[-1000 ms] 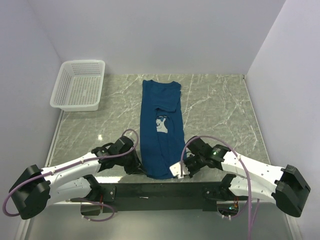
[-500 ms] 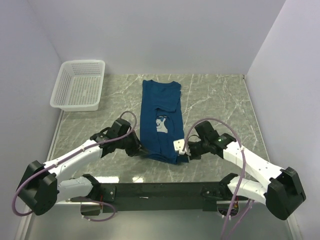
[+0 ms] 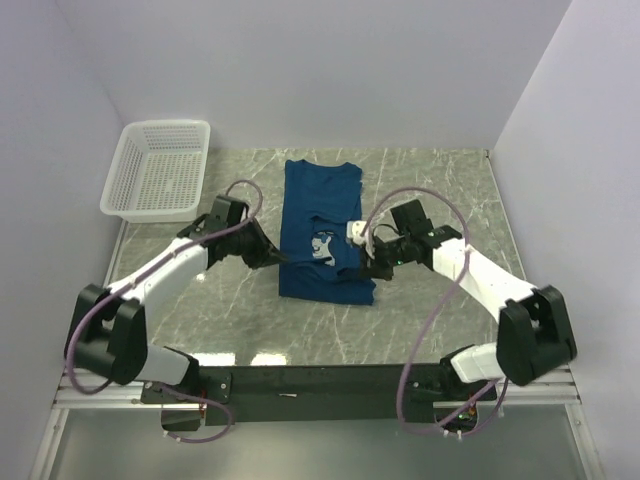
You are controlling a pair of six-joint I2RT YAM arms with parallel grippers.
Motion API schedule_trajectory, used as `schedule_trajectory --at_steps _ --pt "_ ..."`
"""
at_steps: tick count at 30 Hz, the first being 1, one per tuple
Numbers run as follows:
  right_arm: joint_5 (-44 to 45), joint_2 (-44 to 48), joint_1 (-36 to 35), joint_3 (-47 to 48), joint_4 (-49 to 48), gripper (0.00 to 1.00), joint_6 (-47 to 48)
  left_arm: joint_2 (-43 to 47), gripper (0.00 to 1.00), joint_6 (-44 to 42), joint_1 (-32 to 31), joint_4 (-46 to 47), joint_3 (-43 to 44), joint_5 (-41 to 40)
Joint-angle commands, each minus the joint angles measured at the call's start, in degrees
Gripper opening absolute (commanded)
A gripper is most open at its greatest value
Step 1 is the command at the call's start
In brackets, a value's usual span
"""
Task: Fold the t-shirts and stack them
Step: Fold the tshirt
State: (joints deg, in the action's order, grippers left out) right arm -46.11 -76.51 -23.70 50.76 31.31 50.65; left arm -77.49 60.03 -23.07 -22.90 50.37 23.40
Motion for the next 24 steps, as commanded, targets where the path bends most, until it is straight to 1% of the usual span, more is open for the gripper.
schedule_trajectory --at_steps 1,2,5,11,18,24 --pt "-0.04 -5.12 2.16 5.04 -4.32 0.00 -5.38 -4.41 0.00 -3.60 3.11 3.29 5.08 2.26" --pt "0.57 -6.27 2.43 6.00 -4.85 0.00 -6.87 -7.55 0.00 -4.30 3.99 3.47 7.35 2.53" --pt "1.02 -10.67 3.66 9.35 -6.52 0.00 -9.42 -13.36 0.00 -4.57 5.66 4.87 11.14 4.01" --pt "2.69 -17.17 4.63 15.33 -6.61 0.00 -11.62 -21.81 0.00 -6.24 6.72 4.44 18.52 5.69" --pt "4.97 -22.09 5.95 20.07 -8.19 0.00 -15.32 -26.04 0.00 -6.59 8.92 4.09 23.02 7.01" --pt "5.76 -24.39 6.39 22.97 -8.98 0.00 -17.52 -29.11 0.00 -7.38 9.80 3.12 26.62 8.06"
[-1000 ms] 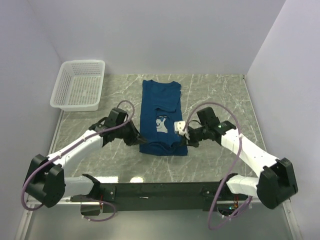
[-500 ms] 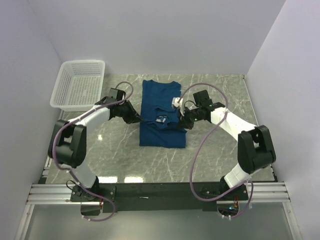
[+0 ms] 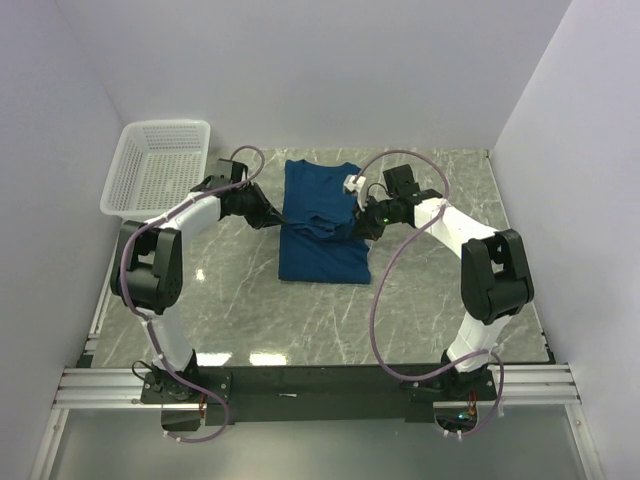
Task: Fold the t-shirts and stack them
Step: Fold the tshirt
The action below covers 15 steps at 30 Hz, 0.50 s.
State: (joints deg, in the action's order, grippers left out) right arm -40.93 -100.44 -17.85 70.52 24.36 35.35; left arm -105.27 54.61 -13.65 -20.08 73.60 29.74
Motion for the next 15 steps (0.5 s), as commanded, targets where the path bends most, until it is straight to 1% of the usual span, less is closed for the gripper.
schedule_trajectory --at_steps 1,15 --pt "0.93 -0.80 0.53 3.39 -2.64 0.00 -3.00 -1.60 0.00 -2.14 0.47 0.21 3.74 1.82" --pt "4.98 -5.29 0.62 8.84 -3.44 0.00 -6.52 -7.75 0.00 -2.67 1.96 -1.98 12.00 2.87"
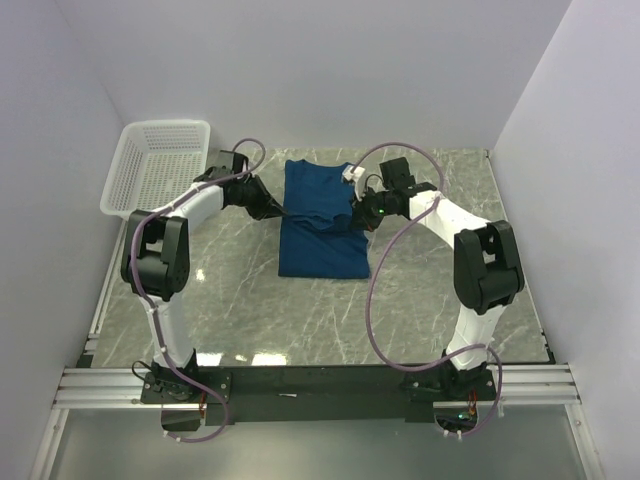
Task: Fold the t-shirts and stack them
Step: Fold the tshirt
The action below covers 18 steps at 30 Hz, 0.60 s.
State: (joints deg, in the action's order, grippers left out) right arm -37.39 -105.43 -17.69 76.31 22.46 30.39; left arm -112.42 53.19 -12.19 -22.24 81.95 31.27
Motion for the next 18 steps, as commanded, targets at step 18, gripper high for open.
schedule_trajectory --at_steps 18 --pt "4.43 -5.49 0.99 9.81 -2.60 0.11 -6.40 -5.00 0.01 1.04 1.55 0.62 8.40 1.17"
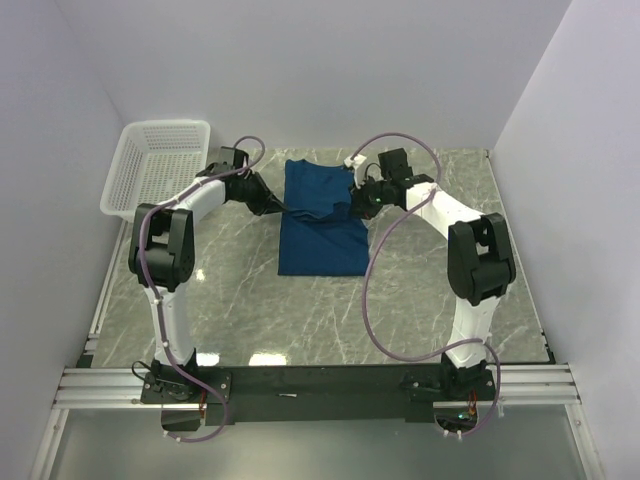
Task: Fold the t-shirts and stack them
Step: Fold the tshirt
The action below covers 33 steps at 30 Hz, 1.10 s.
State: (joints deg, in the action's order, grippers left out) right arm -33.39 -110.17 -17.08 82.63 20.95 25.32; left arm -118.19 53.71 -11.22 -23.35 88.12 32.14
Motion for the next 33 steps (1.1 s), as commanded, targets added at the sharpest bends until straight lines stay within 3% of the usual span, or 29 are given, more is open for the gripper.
schedule_trajectory --at_steps 1,3,4,5,6,8,10,13,14,16,17,18,19,21,22,23,25,27,33 --pt "1.04 -0.92 0.38 3.85 -1.43 0.11 -1.85 0.86 0.01 0.69 0.59 1.73 2.15 0.20" --pt "1.92 -1.62 0.38 4.90 -1.18 0.17 -2.12 0.68 0.02 0.78 0.59 2.08 2.23 0.72" --pt "3.49 -1.71 0.38 5.08 -1.17 0.28 -2.73 -0.10 0.07 0.26 0.76 1.30 3.37 1.08" --pt "4.72 -1.54 0.47 5.08 -1.52 0.32 -3.17 -0.46 0.13 -0.10 0.76 0.68 4.25 1.17" --pt "5.95 -0.76 0.47 4.48 -2.05 0.43 -3.61 -0.98 0.27 -0.54 0.76 0.16 5.21 1.43" --pt "11.20 0.74 0.64 3.16 -4.86 0.49 -5.98 -1.60 0.39 -1.68 1.12 -1.78 8.64 1.35" --pt "13.95 3.64 0.82 1.14 -7.83 0.60 -7.47 -0.56 0.43 -2.47 1.81 -1.96 11.10 -0.66" --pt "14.68 7.85 1.96 -0.89 -8.12 0.62 -6.79 4.08 0.56 -5.09 2.69 -2.14 12.69 -6.71" --pt "9.71 10.21 2.40 -2.11 -7.51 0.62 -6.08 5.50 0.60 -6.07 2.87 -2.22 12.52 -8.05" --pt "-2.49 12.51 3.45 -3.35 1.21 0.61 5.99 10.67 0.62 -9.40 3.05 -2.48 9.82 -9.37" --pt "-13.26 13.83 3.72 -3.53 6.94 0.61 21.54 12.53 0.62 -10.20 3.05 -2.83 8.05 -9.20" --pt "-16.50 14.36 3.63 -3.79 13.79 0.61 21.70 14.55 0.62 -10.99 2.96 -2.84 5.43 -8.51" --pt "-18.71 14.80 3.02 -4.31 27.51 0.61 40.32 18.83 0.61 -11.52 2.79 -2.66 -1.74 -7.63" --pt "-17.00 18.73 0.66 -11.67 32.31 0.63 53.99 23.25 0.61 -11.35 2.35 -0.13 -10.81 -3.68" --pt "-14.71 20.94 -0.57 -15.27 25.96 0.64 52.65 27.27 0.60 -10.65 1.56 1.02 -20.17 -2.71" --pt "-11.91 23.05 -2.06 -22.44 21.46 0.65 51.25 29.40 0.60 -9.78 0.95 2.51 -24.79 -1.74" --pt "-1.22 27.89 -8.04 -28.90 7.88 0.69 45.63 34.05 0.60 -6.80 -1.24 6.64 -36.36 -1.55" --pt "4.71 28.43 -11.99 -33.40 0.88 0.70 39.75 35.74 0.61 -4.24 -2.74 10.32 -43.60 -1.73" --pt "15.88 22.20 -13.41 -32.18 -7.23 0.70 33.83 32.68 0.61 2.71 -9.16 14.04 -45.67 -6.03"
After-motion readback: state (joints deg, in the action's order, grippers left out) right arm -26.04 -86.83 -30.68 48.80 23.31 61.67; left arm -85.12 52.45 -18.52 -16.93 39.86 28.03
